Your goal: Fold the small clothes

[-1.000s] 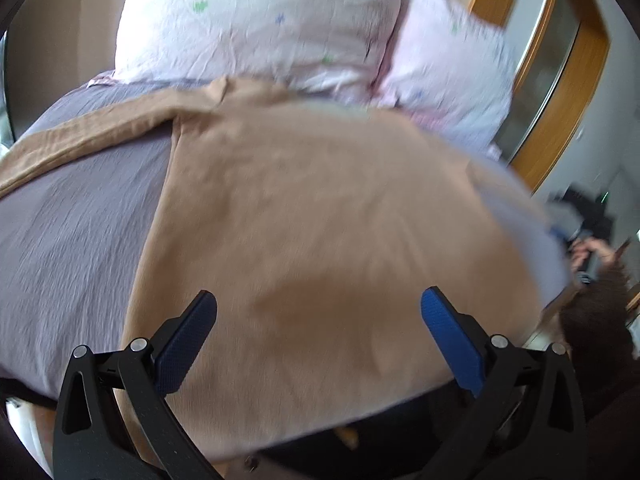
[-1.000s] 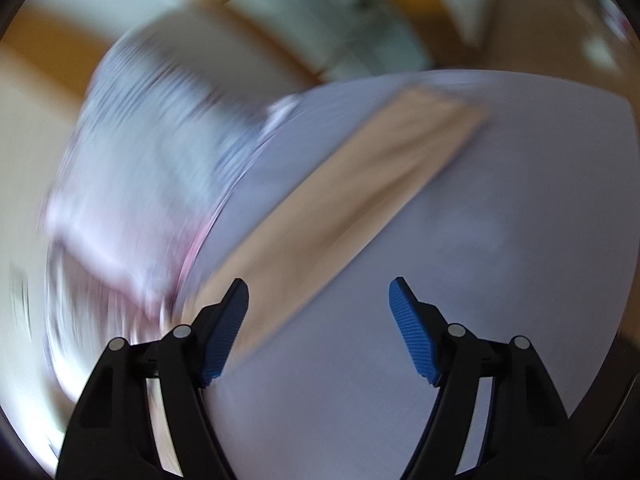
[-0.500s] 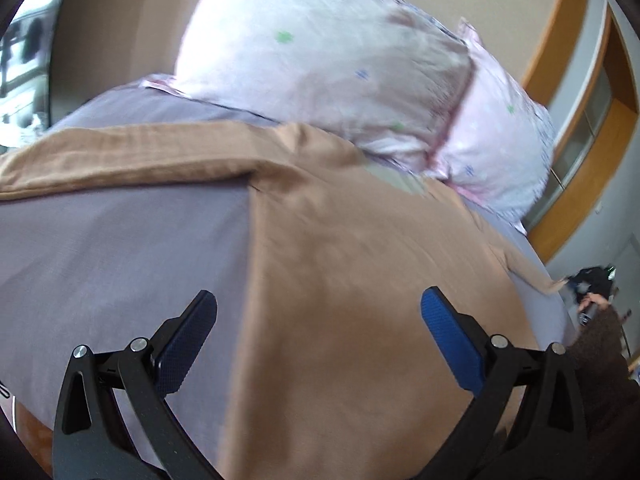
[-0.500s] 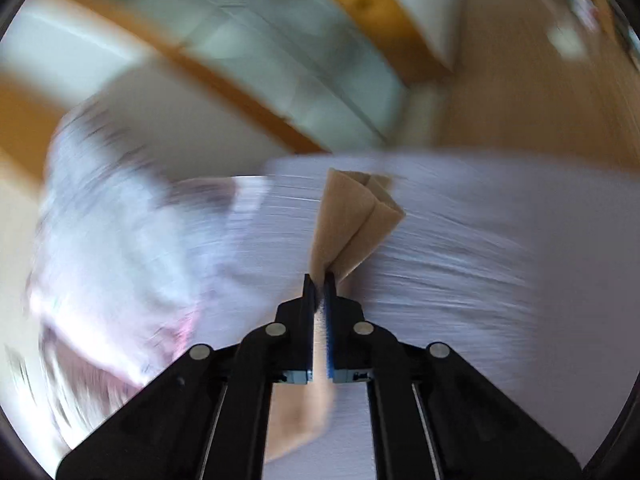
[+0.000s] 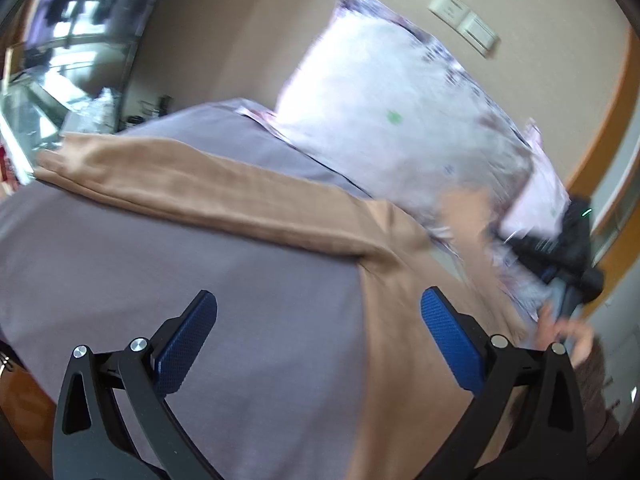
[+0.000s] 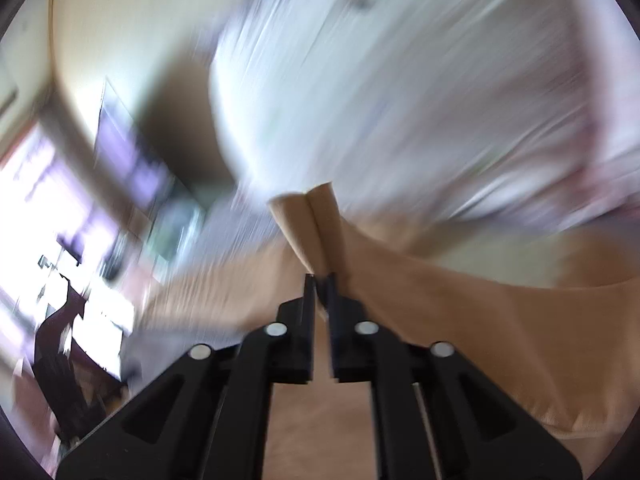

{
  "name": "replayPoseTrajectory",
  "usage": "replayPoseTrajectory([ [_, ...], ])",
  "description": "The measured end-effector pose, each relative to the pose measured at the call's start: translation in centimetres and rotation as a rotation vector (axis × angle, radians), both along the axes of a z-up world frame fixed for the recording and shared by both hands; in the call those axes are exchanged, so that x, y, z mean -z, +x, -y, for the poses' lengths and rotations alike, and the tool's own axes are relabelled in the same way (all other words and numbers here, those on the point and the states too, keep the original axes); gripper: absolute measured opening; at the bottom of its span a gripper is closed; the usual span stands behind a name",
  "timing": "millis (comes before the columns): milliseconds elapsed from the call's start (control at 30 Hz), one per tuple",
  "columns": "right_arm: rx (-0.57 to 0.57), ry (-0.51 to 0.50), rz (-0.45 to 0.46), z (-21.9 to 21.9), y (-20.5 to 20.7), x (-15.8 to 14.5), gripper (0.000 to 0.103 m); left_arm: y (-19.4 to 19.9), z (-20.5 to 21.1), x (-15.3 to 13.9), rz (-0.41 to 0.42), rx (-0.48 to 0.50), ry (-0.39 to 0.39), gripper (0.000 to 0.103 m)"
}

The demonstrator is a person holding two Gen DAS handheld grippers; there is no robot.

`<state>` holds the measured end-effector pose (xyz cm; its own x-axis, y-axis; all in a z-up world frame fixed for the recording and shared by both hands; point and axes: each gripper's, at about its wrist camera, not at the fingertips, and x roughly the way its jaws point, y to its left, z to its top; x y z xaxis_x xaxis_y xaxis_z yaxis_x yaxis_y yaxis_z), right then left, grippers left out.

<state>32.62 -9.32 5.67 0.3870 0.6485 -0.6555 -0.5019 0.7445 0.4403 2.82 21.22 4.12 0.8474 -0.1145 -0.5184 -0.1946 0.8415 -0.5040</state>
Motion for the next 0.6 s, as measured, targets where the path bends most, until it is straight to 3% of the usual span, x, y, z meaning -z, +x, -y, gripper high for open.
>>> replayPoseTrajectory([
  [33, -0.069, -0.021, -0.083, -2.2, -0.1, 2.2, 0.023, -0.1, -1.1, 0.0, -0.001, -0.023, -0.019, 0.102],
  [100, -0.107, -0.022, -0.142, -3.3, -1.8, 3.6, 0.051, 0.0, -3.4, 0.2, -0.017, -0.072, -0.066, 0.102],
  [267, 0.005, 0.08, -0.058, 2.2, -2.8, 1.1, 0.083, 1.0, -10.1, 1.9, -0.074, -0.21, -0.252, 0.102],
  [367, 0.048, 0.1, -0.007, 5.1, -3.7, -0.4, 0.088, 1.4, -13.7, 3.2, -0.104, -0.297, -0.357, 0.096],
  [433, 0.065, 0.102, 0.008, 6.8, -4.3, -0.6, 0.09, 1.2, -15.0, 3.6, -0.112, -0.338, -0.392, 0.088],
  [600, 0.088, 0.112, 0.006, 8.7, -5.3, -0.6, 0.09, 0.7, -18.0, 3.8, -0.113, -0.439, -0.492, 0.088],
])
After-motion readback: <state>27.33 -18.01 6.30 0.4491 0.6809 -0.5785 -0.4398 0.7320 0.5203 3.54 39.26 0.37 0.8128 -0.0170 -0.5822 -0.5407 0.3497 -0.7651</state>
